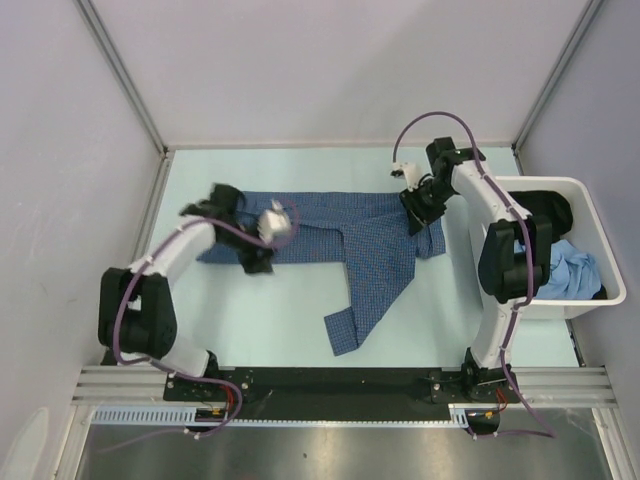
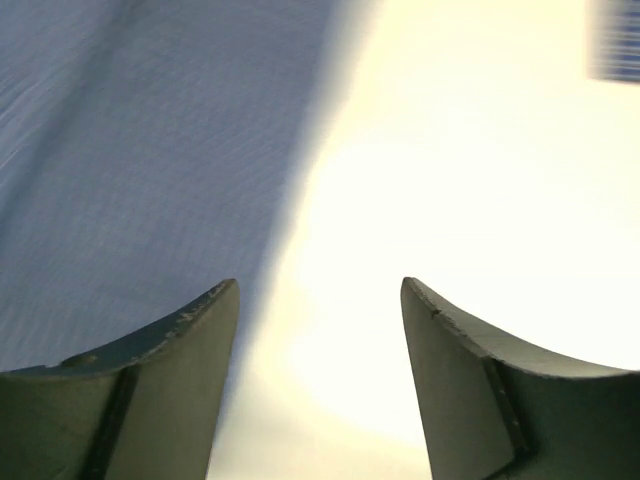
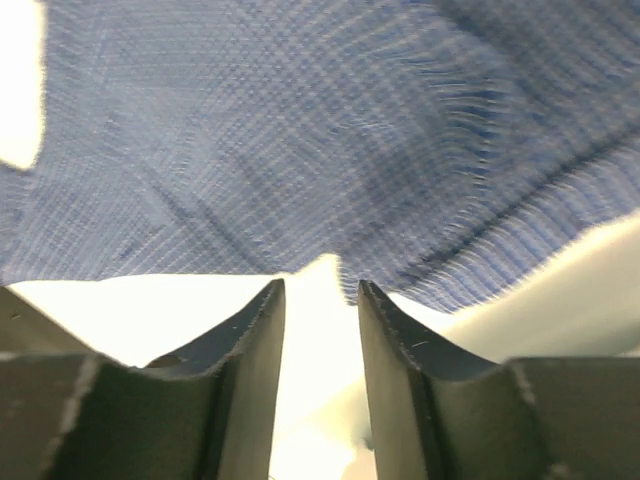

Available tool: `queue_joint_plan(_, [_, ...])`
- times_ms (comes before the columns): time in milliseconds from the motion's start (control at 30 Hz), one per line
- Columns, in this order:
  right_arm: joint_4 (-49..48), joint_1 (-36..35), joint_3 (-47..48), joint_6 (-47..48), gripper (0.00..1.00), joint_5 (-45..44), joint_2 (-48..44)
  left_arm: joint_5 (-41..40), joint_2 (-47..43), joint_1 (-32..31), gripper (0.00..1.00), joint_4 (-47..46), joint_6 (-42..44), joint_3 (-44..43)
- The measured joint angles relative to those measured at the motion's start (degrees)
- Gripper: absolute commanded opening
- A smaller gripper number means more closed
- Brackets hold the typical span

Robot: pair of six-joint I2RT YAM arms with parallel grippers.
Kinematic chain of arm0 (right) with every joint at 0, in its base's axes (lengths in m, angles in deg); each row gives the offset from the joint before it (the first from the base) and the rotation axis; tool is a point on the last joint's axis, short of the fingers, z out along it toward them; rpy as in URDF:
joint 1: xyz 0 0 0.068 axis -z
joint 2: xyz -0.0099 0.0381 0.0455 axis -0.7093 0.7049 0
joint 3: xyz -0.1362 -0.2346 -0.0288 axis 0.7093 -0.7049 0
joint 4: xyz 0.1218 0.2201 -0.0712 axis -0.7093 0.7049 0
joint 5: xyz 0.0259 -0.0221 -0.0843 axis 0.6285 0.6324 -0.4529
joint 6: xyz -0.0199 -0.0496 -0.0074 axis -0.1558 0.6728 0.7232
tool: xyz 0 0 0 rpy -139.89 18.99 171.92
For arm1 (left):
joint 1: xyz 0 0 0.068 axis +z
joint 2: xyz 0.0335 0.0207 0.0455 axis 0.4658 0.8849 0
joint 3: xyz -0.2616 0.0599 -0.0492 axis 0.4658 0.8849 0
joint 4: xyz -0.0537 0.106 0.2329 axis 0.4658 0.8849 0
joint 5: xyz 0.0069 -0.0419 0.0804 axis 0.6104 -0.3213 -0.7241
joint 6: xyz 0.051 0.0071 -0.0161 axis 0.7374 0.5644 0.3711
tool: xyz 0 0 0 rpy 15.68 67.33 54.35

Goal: Fold and stack the long sleeve shirts
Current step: Fold the shirt

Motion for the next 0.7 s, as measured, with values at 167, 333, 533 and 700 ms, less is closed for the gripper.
queue_joint_plan(167, [-2.2,-1.6,-5.2,-0.5,0.37,2.4,-1.3,1.9,-4.4,-22.0,0.73,-3.3,2.8,14.6])
queue_joint_plan(333, [-3.0,-0.2,-11.1,-0.7,0.37,1.1,-1.5,1.3,-4.2,-30.5,0.72,-9.2,-1.4,18.4])
queue_joint_plan(533, [-5.3,4.1,-14.4,-1.0,0.36,-0.9,-3.3,-0.2,-5.0,-18.1,0.73,-13.0,-4.1,18.5])
queue_joint_plan(700, [-8.2,4.6,-15.5,-2.7,0.41,-1.0,-3.5,-3.0,-7.4,-2.4,0.75,-10.5,-2.4,18.3])
